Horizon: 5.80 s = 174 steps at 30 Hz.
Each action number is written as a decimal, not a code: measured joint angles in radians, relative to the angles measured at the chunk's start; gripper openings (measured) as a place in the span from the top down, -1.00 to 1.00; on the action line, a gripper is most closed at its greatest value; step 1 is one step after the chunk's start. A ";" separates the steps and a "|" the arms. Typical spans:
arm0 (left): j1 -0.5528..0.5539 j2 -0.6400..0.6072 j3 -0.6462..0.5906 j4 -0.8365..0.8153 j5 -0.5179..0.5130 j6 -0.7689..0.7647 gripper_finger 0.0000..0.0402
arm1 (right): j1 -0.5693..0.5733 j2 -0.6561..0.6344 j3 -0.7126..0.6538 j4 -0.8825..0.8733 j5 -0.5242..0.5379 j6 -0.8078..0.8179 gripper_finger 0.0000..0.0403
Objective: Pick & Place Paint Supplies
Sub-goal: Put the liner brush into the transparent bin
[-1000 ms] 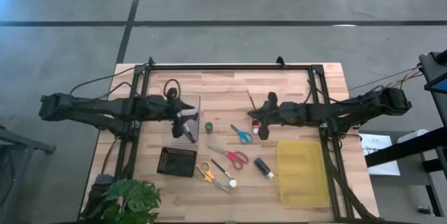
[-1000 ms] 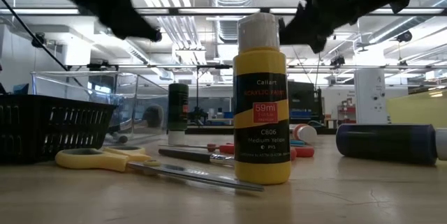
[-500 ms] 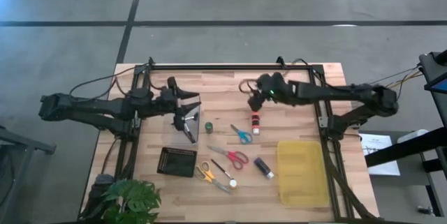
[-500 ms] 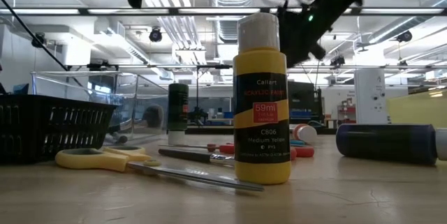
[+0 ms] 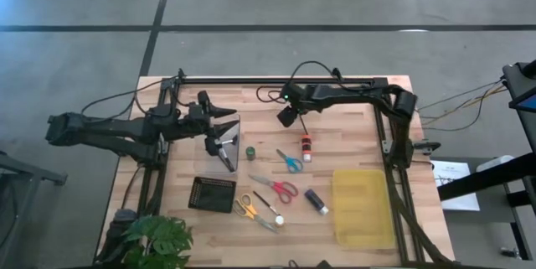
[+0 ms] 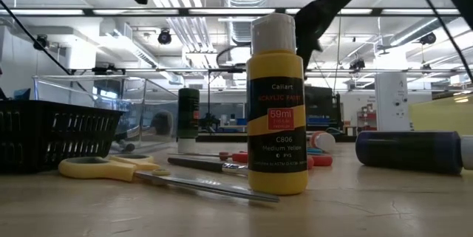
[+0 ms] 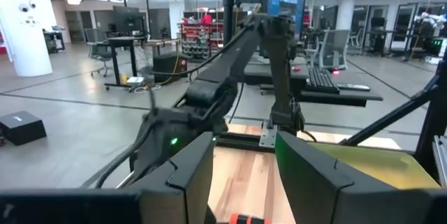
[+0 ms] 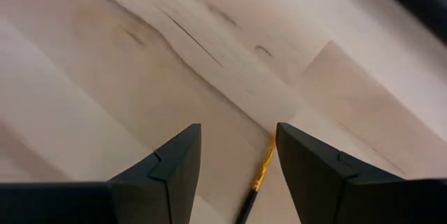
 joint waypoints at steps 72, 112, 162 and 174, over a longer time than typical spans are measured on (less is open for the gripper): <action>0.001 0.058 -0.007 -0.023 -0.004 0.004 0.18 | 0.210 -0.605 -0.312 0.498 -0.082 -0.109 0.96; 0.004 0.417 0.121 0.206 0.027 0.028 0.18 | 0.387 -0.483 -0.099 0.539 -0.085 -0.274 0.96; 0.008 0.103 0.142 -0.723 -0.037 -0.329 0.92 | 0.398 -0.607 -0.234 0.618 -0.078 -0.342 0.96; 0.009 0.063 0.030 -0.771 -0.022 -0.285 0.73 | 0.398 -0.743 -0.345 0.624 -0.056 -0.316 0.96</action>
